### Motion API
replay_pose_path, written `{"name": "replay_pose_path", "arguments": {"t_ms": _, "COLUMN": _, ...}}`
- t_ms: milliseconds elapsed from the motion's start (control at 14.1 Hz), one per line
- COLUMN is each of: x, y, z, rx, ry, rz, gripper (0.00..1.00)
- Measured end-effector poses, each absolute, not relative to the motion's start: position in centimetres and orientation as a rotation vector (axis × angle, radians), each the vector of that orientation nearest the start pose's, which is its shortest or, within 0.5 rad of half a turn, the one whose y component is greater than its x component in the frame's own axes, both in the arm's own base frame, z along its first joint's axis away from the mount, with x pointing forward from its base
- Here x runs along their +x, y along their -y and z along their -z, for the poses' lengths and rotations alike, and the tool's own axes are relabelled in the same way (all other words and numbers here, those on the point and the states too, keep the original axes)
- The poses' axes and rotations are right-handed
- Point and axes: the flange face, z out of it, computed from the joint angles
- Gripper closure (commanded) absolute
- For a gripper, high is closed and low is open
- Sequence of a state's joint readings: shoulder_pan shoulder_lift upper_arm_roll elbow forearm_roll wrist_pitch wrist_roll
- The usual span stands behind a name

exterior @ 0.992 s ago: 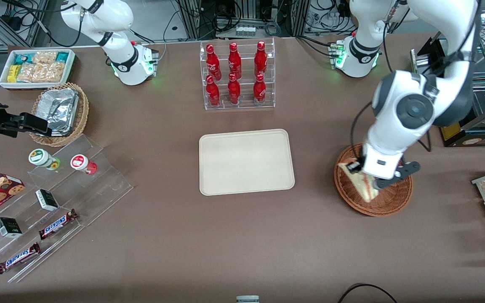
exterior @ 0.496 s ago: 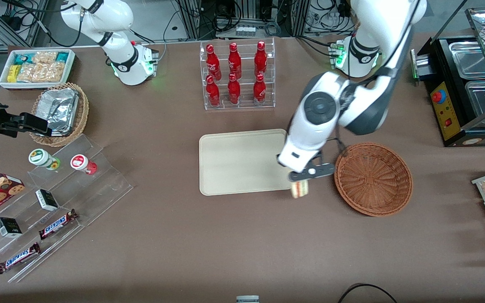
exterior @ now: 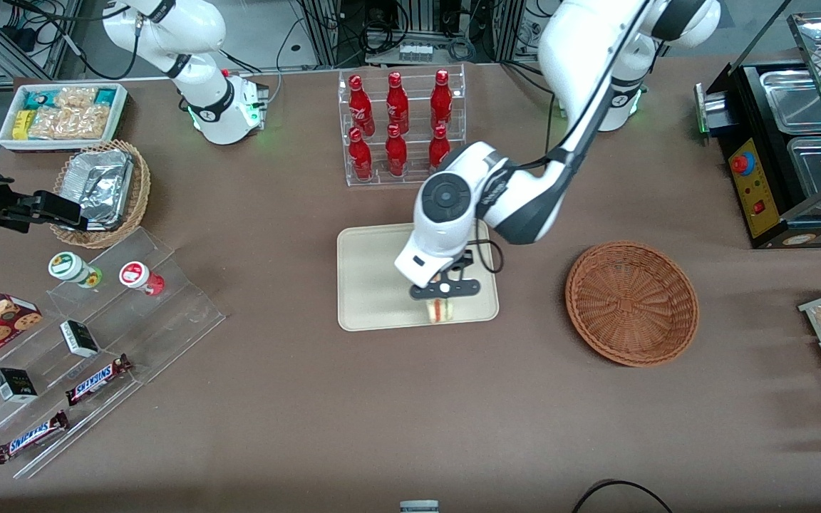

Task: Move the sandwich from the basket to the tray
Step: 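Lift the sandwich and carry it with the left gripper to the tray, then lower the sandwich onto the cream tray and open the left gripper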

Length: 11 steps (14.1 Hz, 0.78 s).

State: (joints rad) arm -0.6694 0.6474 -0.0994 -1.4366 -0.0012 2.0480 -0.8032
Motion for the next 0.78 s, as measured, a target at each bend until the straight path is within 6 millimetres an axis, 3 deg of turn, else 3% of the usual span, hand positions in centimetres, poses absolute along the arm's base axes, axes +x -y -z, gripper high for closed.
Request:
{"name": "replay_pose_path", "arguments": {"t_ms": 283, "x": 50.3, "y": 51.3, "z": -27.9, "rx": -3.15, "ry": 0.021, "rz": -0.126, "gripper": 1.0}}
{"name": "replay_pose_path", "arguments": {"t_ms": 780, "x": 47.4, "y": 53.5, "z": -25.9, "rx": -3.127, "ry": -0.033, "rz": -0.156, "gripper": 1.0}}
